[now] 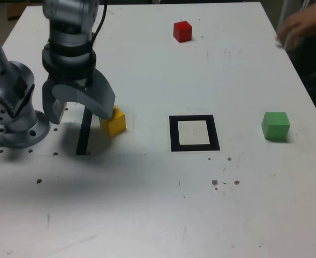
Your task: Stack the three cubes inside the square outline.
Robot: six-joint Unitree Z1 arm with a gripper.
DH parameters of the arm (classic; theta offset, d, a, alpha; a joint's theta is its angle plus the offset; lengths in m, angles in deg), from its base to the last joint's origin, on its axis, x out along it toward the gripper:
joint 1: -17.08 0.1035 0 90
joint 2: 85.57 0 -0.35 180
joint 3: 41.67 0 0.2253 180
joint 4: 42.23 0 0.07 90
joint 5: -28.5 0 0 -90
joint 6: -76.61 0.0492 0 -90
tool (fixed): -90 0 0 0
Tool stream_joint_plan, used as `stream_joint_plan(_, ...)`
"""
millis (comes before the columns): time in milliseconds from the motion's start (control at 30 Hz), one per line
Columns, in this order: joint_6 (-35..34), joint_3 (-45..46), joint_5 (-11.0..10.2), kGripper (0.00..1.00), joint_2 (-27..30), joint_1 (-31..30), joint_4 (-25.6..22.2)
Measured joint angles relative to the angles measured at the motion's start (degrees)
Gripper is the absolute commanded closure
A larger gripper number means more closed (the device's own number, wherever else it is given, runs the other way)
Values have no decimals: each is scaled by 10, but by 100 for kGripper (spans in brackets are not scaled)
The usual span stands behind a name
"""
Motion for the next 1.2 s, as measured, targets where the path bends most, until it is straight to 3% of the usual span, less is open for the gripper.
stream_joint_plan(767, 7, -10, -3, 1, 0, 0, -15)
stream_joint_plan(1200, 58, -45, -33, 1, -2, 50, -31)
